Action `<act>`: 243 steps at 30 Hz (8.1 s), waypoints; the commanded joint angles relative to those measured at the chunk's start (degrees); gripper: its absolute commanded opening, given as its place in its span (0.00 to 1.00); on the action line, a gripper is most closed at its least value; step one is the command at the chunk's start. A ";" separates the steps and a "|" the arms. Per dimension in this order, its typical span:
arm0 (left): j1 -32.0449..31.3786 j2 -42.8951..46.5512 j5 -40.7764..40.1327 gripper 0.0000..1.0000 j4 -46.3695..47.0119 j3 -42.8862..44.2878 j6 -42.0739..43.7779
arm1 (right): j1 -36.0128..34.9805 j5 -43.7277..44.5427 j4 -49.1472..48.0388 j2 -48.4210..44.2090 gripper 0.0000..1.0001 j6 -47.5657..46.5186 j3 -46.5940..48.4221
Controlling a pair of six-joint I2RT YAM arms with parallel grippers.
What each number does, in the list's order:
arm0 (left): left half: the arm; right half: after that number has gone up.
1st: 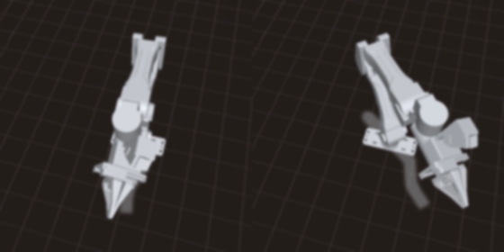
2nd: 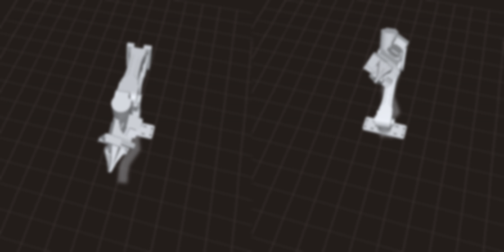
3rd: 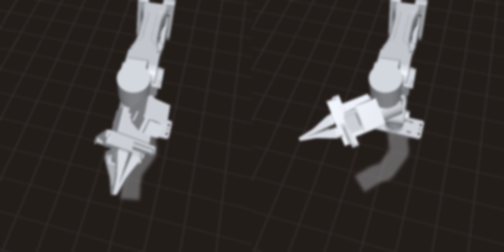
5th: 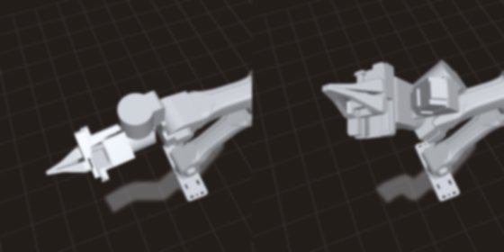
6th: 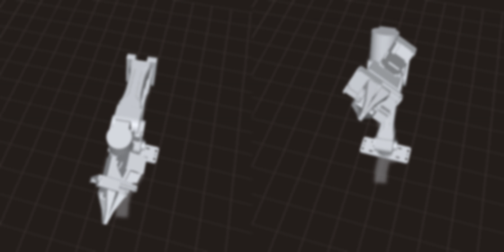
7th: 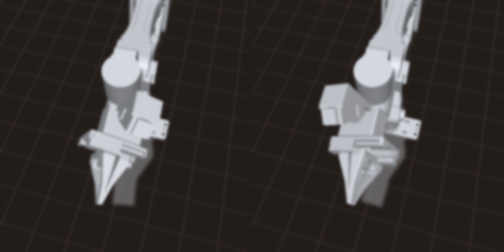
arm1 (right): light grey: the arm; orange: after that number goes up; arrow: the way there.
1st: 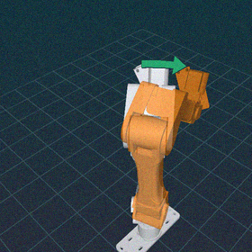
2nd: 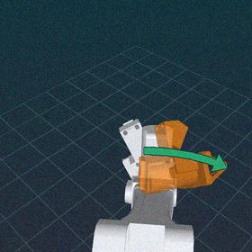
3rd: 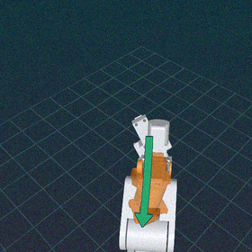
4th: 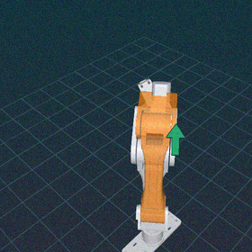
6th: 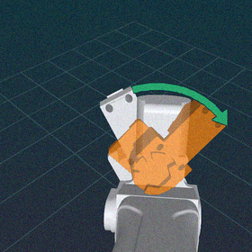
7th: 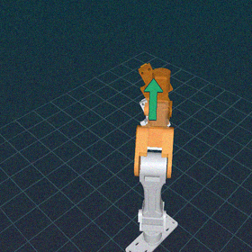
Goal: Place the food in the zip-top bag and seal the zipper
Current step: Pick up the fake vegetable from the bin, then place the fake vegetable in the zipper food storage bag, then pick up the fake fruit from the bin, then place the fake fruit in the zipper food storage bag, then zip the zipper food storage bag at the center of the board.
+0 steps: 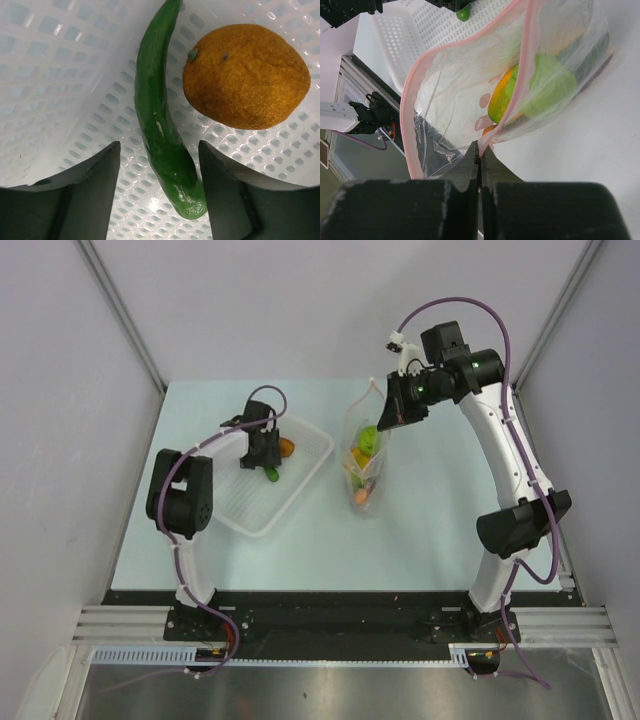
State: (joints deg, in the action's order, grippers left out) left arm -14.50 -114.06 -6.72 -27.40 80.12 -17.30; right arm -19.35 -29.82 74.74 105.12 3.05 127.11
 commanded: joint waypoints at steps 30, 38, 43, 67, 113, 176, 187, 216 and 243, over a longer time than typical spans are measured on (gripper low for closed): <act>-20.82 24.08 36.16 0.19 75.55 -4.88 -1.34 | 3.80 -3.49 -1.09 -0.09 0.00 2.22 -0.19; -25.40 20.98 33.28 0.23 71.97 -8.13 -3.52 | 4.24 -3.49 -1.53 -0.71 0.00 2.49 -0.28; -25.22 24.84 32.04 0.48 64.15 -11.73 -0.73 | 4.68 -3.75 -1.44 -0.88 0.00 2.40 -0.55; -3.16 17.41 12.71 0.92 17.29 -5.32 12.99 | 4.77 -2.70 -1.79 -0.44 0.00 2.05 -0.11; -2.19 22.99 32.71 0.61 22.74 -1.30 16.16 | 3.54 -3.75 -0.47 -1.59 0.00 -2.87 -0.90; -18.28 2.62 38.45 0.97 -1.87 38.71 -12.06 | -5.69 5.47 -38.97 -18.64 0.02 12.68 -34.47; -19.07 0.86 38.09 0.55 -7.58 40.82 -6.71 | -7.45 11.28 -41.87 -19.43 0.11 11.55 -35.79; -21.53 -0.64 69.39 0.00 -42.38 51.99 56.04 | 7.67 -16.56 -31.94 -32.61 0.70 -33.62 -41.50; -23.55 4.73 70.00 0.00 -29.20 39.94 50.35 | 4.68 -18.52 -17.51 -32.88 0.64 -53.86 -41.85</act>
State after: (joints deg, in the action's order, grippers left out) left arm -37.65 -112.22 61.25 -59.16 120.14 32.42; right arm -14.68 -45.39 57.82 73.06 -50.02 85.14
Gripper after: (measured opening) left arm 0.010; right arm 0.642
